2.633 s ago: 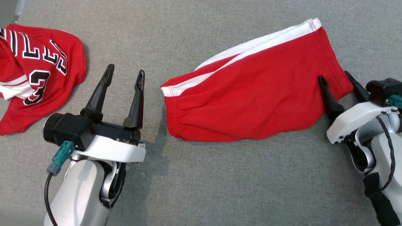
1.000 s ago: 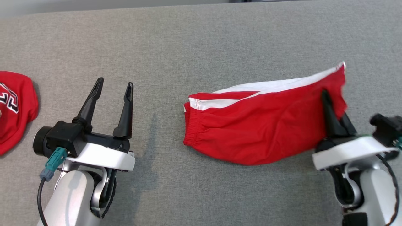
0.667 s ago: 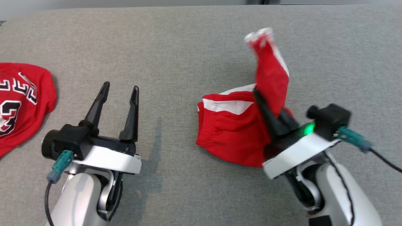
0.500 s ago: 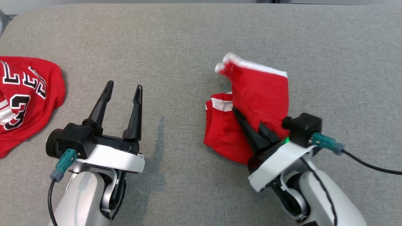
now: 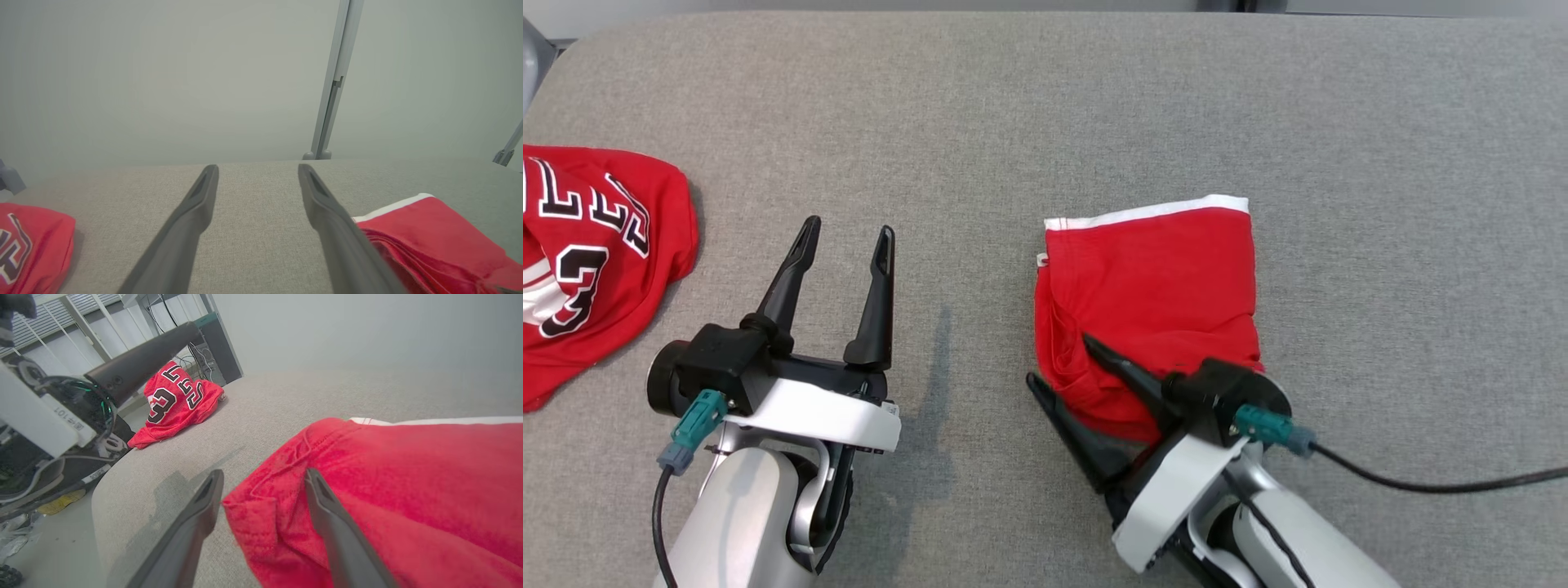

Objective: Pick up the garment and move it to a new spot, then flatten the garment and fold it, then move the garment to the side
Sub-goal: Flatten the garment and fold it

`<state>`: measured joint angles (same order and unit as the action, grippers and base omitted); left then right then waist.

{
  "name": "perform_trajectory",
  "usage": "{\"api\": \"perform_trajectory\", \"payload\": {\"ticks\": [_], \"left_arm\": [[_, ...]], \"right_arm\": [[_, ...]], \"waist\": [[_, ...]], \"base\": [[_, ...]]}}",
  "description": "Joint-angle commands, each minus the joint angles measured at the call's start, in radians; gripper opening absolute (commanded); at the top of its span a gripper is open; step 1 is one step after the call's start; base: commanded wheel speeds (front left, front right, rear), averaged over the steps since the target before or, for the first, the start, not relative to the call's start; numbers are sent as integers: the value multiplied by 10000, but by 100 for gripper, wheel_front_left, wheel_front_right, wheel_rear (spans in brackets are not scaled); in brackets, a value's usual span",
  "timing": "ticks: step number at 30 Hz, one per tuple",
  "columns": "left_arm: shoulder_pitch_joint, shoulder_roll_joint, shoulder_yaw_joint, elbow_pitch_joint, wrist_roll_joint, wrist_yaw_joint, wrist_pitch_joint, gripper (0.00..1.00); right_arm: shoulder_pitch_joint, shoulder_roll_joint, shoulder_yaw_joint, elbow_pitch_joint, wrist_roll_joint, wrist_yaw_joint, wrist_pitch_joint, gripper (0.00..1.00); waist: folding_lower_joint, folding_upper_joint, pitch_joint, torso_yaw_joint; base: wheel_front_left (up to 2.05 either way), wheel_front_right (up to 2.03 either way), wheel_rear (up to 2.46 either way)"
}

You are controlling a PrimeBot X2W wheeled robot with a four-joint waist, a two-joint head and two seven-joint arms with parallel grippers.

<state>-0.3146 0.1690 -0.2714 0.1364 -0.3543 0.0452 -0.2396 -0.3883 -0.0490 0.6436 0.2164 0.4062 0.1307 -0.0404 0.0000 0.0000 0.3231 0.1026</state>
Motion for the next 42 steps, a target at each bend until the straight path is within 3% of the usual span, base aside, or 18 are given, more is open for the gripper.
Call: {"api": "perform_trajectory", "payload": {"ticks": [1,7,11,18,24,29,42], "left_arm": [[-51,37,32,20,-44,28,-55,100],[150,94,63,88,-60,108,-79,100],[258,191,134,105,-99,183,-67,100],[676,442,305,-10,-113,460,105,100],[1154,652,348,-412,-16,730,382,100],[1528,822,346,-815,34,866,520,100],[2424,1105,353,-1035,-104,986,700,100]], "right_arm": [[138,-43,25,-64,-99,1,20,100],[924,-118,245,-831,-281,1,321,100],[1417,-161,-251,-1631,-393,1,175,100],[1941,-126,-2084,-2831,-774,1,-42,100],[2166,-96,-4408,-3121,-1205,1,-102,100],[2393,-237,-5778,-3116,-1552,1,17,100],[3712,-306,-6981,-2833,-1604,1,345,100]], "waist": [[0,0,-39,-28],[0,0,-259,-177],[0,0,-455,-345],[0,0,-1062,-715],[0,0,-1656,-866],[0,0,-2065,-911],[0,0,-2901,-884]], "base": [[0,0,0],[0,0,0],[0,0,0],[0,0,0],[0,0,0],[0,0,0],[0,0,0]]}}
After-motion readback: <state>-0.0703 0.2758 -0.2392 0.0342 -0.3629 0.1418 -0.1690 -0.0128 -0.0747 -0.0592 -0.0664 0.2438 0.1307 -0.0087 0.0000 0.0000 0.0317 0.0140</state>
